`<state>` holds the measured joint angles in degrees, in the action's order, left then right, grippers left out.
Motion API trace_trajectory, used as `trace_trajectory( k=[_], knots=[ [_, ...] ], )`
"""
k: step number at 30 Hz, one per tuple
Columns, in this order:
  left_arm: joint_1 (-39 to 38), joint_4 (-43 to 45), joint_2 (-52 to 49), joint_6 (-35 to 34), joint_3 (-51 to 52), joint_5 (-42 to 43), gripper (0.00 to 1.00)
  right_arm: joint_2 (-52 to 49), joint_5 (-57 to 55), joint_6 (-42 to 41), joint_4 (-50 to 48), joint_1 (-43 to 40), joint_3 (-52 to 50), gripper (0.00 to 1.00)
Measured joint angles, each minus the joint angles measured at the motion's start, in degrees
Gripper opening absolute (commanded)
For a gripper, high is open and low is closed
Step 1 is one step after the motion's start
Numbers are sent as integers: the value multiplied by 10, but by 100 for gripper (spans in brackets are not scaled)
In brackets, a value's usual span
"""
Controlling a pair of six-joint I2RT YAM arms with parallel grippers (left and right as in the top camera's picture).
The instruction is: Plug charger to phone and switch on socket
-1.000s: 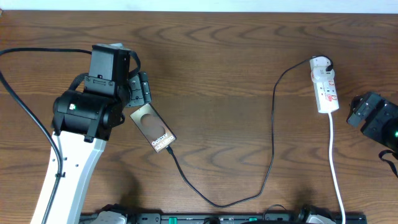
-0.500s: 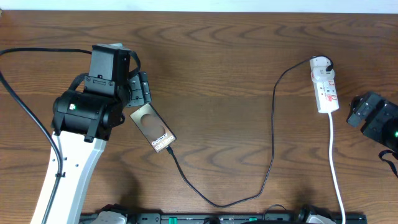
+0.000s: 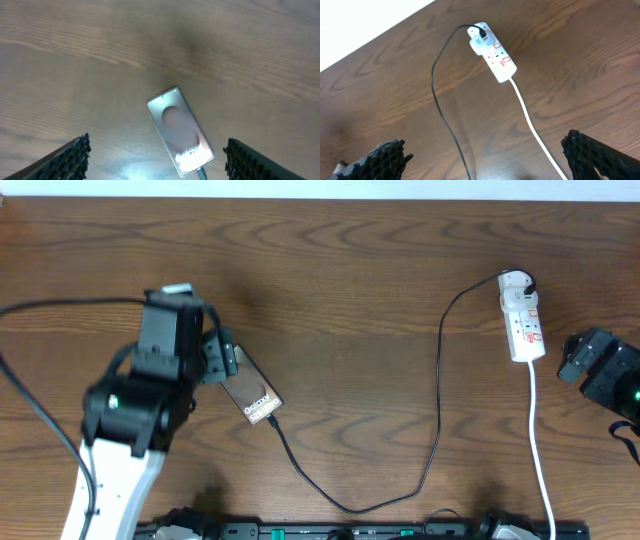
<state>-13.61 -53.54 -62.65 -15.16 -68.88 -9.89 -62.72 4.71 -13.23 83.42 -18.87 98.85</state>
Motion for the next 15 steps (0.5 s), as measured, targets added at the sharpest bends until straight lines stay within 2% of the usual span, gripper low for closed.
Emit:
trace_trajectory(
  k=[15],
  knots=[
    [66, 453, 335, -1, 432, 25, 85, 0, 0, 0, 1, 0, 0, 99]
  ],
)
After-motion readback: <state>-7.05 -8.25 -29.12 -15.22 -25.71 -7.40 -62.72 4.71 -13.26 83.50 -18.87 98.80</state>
